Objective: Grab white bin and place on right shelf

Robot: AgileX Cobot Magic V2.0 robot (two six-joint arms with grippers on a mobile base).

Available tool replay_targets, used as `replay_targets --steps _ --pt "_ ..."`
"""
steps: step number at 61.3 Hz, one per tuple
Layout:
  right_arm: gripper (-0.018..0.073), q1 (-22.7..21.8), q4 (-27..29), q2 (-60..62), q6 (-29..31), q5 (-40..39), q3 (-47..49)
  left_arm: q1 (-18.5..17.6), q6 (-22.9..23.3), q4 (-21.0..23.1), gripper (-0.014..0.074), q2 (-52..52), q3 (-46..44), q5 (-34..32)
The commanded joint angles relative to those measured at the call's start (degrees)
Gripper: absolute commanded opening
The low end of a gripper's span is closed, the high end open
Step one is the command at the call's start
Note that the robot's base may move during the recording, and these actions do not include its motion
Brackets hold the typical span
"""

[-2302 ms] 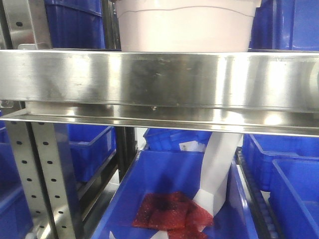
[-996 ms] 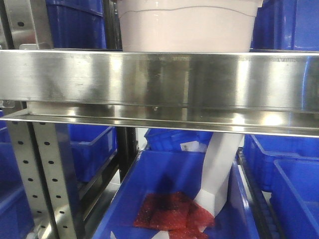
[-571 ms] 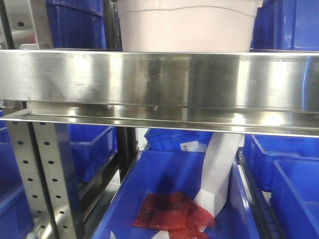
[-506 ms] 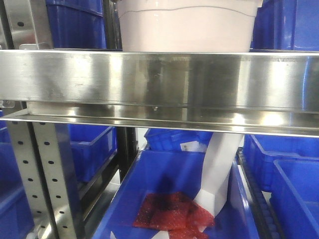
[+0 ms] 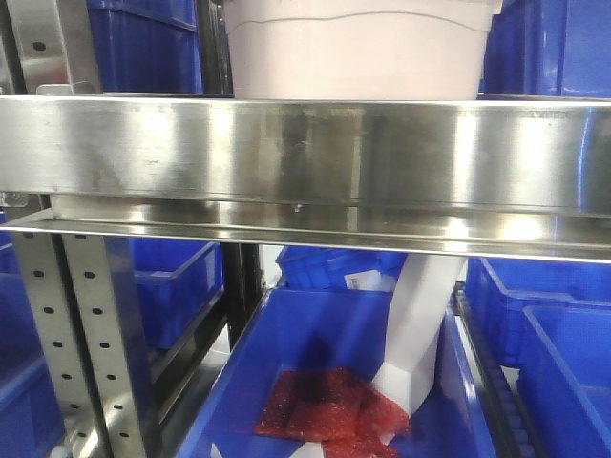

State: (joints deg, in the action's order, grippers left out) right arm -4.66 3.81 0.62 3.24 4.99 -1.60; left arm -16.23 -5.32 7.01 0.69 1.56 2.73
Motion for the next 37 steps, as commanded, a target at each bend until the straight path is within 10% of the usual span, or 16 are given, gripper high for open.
replay_targets --steps 1,37 --pt "0.0069 -0.36 -0.36 1.04 -0.24 -5.62 -0.07 -0.52 0.37 0.11 -0.0118 0.66 0.05 -4.61" --pt "0.0069 -0.36 -0.36 1.04 -0.24 -5.62 -0.07 -0.52 0.37 0.11 -0.0118 0.66 0.05 -4.61"
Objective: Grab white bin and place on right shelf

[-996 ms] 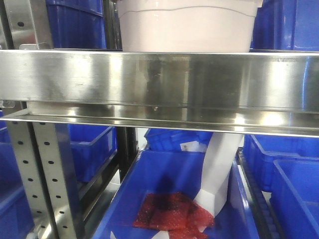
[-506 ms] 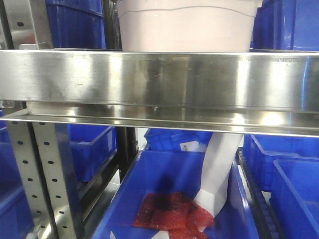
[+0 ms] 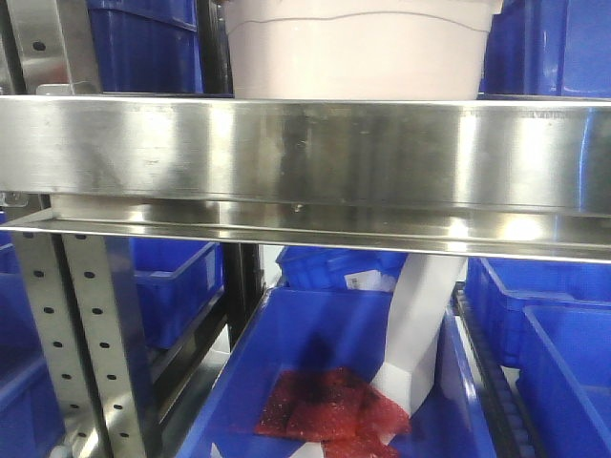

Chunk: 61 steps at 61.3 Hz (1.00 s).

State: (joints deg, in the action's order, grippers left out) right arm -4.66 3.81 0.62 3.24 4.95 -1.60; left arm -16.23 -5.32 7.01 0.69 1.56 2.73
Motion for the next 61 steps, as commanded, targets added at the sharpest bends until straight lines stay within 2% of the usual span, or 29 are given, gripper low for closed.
replay_targets --steps 1,41,61 --pt "0.0069 -0.36 -0.36 1.04 -0.24 -5.57 -0.07 -0.52 0.37 0.11 -0.0118 0.66 0.05 -4.61" --pt "0.0069 -0.36 -0.36 1.04 -0.24 -5.57 -0.07 0.00 0.37 0.11 -0.0118 0.66 0.05 -4.61" --pt "0.0069 -0.36 -0.36 1.04 -0.24 -5.57 -0.07 10.18 0.37 0.19 -0.0118 0.66 0.05 -4.61"
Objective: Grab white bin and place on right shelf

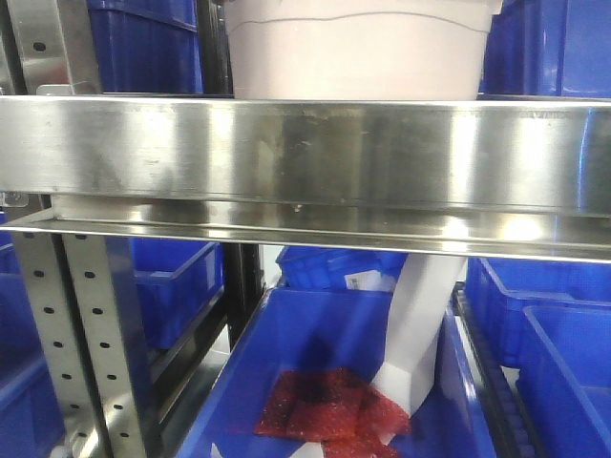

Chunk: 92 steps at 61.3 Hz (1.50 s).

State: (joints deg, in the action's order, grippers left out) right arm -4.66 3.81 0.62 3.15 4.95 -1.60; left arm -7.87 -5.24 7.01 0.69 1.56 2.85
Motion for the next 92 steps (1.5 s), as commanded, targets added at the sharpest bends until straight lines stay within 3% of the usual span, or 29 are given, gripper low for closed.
replay_targets --steps 1,9,92 --pt "0.0069 -0.36 -0.36 1.04 -0.15 -5.57 -0.07 2.27 0.29 0.19 -0.0118 0.66 0.05 -4.74" --pt "0.0069 -0.36 -0.36 1.04 -0.15 -5.57 -0.07 3.93 0.29 0.19 -0.0118 0.66 0.05 -4.74" --pt "0.0069 -0.36 -0.36 1.04 -0.15 -5.58 -0.02 3.93 0.29 0.19 -0.0118 0.66 0.05 -4.74"
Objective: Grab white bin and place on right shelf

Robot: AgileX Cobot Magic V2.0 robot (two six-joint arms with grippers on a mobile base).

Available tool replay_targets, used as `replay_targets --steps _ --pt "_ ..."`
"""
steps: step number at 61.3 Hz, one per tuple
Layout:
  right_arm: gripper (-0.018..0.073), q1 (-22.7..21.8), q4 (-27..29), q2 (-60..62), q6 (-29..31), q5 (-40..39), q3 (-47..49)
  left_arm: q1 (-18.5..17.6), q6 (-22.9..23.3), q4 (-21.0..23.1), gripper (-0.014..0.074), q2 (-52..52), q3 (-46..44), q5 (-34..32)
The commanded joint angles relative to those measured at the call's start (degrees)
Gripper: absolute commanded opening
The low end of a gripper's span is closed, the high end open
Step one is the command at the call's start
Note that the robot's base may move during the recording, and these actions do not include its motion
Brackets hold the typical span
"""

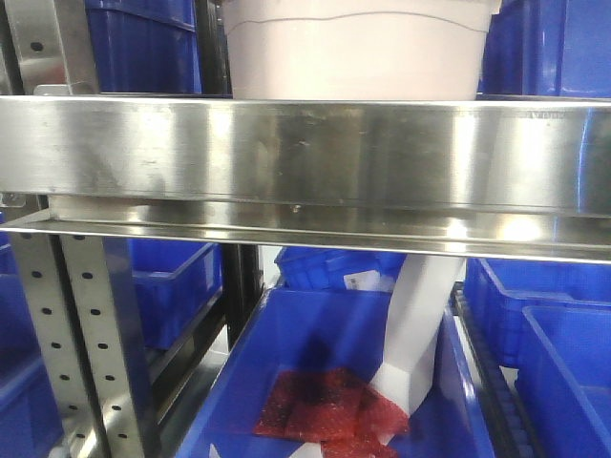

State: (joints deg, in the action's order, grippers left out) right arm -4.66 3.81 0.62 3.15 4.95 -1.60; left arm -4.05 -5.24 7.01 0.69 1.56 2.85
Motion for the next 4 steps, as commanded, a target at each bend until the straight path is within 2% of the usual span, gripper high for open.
replay_targets --steps 1,4 --pt "0.0069 -0.36 -0.36 1.04 -0.15 -5.58 -0.02 0.12 0.29 0.19 -0.0118 0.66 0.05 -4.74" --pt "0.0069 -0.36 -0.36 1.04 -0.15 -5.58 -0.02 0.12 0.29 0.19 -0.0118 0.66 0.05 -4.74"
